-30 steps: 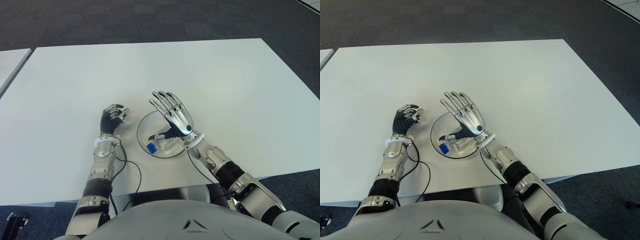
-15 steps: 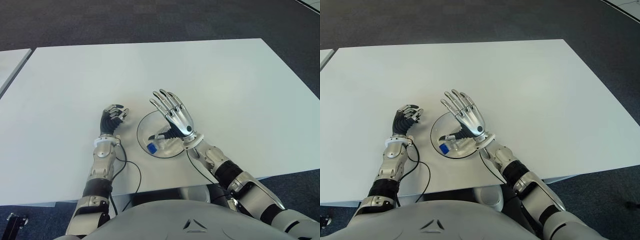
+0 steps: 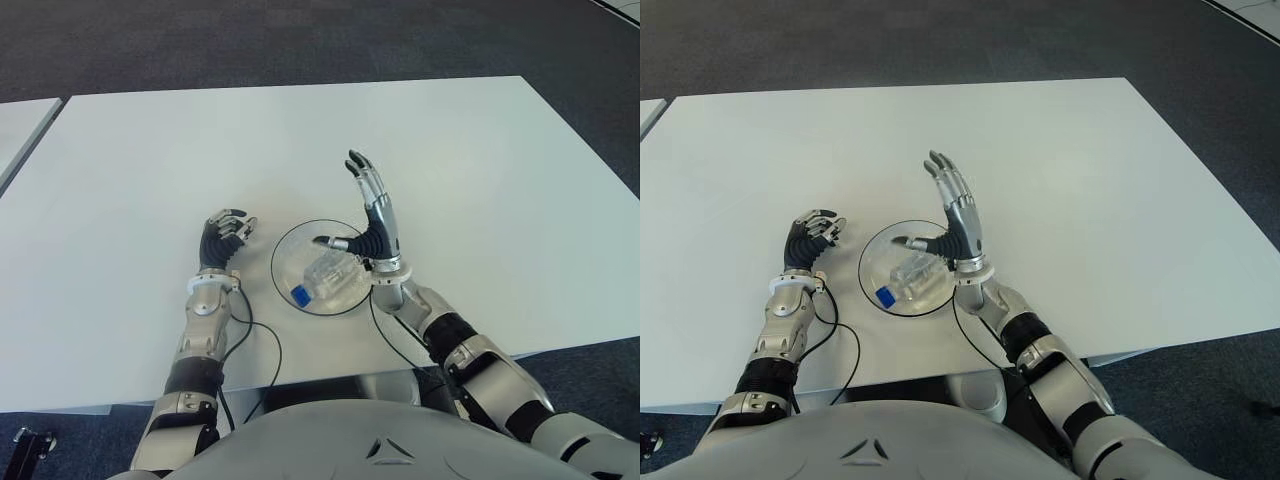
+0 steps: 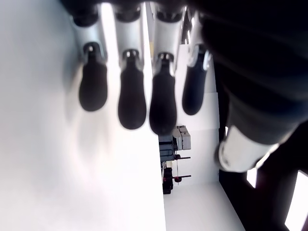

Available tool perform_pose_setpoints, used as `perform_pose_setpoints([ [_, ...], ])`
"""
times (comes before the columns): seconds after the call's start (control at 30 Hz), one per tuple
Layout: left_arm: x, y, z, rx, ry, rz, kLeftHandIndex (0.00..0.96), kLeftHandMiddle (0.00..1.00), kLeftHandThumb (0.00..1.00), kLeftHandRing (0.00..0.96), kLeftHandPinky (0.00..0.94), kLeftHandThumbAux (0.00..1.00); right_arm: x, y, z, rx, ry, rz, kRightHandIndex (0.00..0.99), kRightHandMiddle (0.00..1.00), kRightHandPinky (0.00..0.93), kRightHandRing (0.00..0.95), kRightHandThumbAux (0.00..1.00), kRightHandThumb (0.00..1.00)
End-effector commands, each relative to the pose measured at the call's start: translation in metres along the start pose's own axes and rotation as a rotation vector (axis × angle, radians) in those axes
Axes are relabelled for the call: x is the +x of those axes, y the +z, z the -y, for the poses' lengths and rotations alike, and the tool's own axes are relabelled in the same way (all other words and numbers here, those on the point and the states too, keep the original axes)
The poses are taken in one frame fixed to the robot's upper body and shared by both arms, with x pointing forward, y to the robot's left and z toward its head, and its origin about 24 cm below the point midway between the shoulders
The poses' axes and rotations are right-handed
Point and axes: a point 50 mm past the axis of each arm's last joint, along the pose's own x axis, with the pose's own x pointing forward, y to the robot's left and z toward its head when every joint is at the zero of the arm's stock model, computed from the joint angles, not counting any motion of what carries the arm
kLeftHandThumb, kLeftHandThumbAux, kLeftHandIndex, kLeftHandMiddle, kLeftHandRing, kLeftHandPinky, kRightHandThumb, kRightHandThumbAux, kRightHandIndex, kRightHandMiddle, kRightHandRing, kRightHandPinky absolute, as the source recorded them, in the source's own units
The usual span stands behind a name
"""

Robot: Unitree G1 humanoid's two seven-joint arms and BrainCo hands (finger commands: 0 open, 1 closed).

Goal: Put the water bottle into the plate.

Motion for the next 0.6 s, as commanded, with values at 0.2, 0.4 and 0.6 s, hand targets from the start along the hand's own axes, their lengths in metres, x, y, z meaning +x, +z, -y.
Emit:
perform_pose_setpoints([
  [0.2, -0.013, -0.025, -0.001, 0.010, -0.009, -0.140, 0.434, 0.652, 0.706, 0.661, 0.642, 0.717, -0.007, -0.022, 0.021, 0.026, -0.129, -0.233, 0.000, 0.000, 0.028, 0.000, 0.654, 0.190],
  [0.4, -0.013, -0.026, -0.001, 0.000, -0.001, -0.145, 0.433, 0.650, 0.706, 0.653, 0.627, 0.717, -0.005, -0.025, 0.025, 0.076, -0.192, -0.281, 0.000, 0.000, 0.075, 0.000, 0.781, 0.246],
  [0.6, -0.013, -0.025, -0.001, -0.007, 0.007, -0.147, 0.434, 0.653, 0.707, 0.650, 0.631, 0.717, -0.005, -0.037, 0.033, 0.136, -0.248, -0.380, 0.001, 0.000, 0.099, 0.002, 0.903, 0.319],
])
